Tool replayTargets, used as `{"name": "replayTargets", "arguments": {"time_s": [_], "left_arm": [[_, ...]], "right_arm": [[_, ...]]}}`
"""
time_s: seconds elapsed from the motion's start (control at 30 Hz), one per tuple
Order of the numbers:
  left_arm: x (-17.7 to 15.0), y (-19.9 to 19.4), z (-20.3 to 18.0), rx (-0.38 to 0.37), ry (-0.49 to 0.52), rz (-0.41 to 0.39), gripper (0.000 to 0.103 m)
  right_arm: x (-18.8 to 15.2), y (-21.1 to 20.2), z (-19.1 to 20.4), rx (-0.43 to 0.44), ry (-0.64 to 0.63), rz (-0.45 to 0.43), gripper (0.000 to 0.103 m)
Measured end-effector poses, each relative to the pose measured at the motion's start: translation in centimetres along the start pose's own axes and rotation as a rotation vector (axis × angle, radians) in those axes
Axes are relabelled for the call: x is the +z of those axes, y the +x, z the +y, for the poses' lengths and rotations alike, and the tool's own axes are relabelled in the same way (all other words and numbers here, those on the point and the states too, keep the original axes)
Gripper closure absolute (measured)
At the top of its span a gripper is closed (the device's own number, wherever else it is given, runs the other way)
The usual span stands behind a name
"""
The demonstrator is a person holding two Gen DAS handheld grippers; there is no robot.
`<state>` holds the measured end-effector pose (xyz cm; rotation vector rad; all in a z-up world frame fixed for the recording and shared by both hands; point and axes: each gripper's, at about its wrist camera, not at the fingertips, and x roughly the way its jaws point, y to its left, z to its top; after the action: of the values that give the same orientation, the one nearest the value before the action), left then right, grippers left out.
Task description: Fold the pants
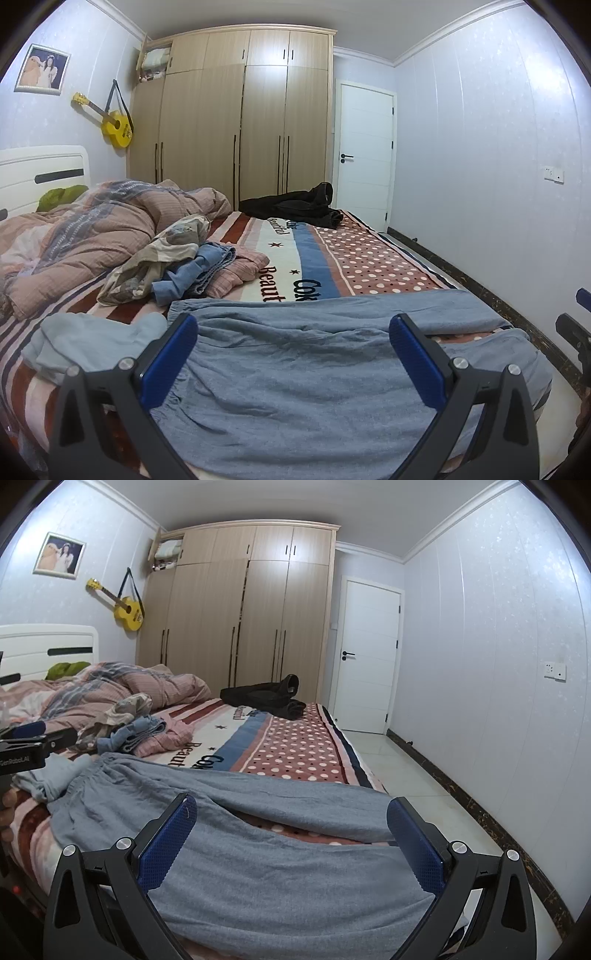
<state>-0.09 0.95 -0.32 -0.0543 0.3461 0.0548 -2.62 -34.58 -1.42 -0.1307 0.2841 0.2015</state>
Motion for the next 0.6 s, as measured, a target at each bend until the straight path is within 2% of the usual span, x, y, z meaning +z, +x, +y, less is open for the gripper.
{"name": "replayTargets", "arguments": {"time_s": [0.6], "left_arm": [[-0.06, -0.07, 0.11, 0.009, -0.008, -0.013, 0.001]], "right_arm": [[0.16, -0.03, -0.27, 0.002, 0.007, -0.003, 0.000]]}}
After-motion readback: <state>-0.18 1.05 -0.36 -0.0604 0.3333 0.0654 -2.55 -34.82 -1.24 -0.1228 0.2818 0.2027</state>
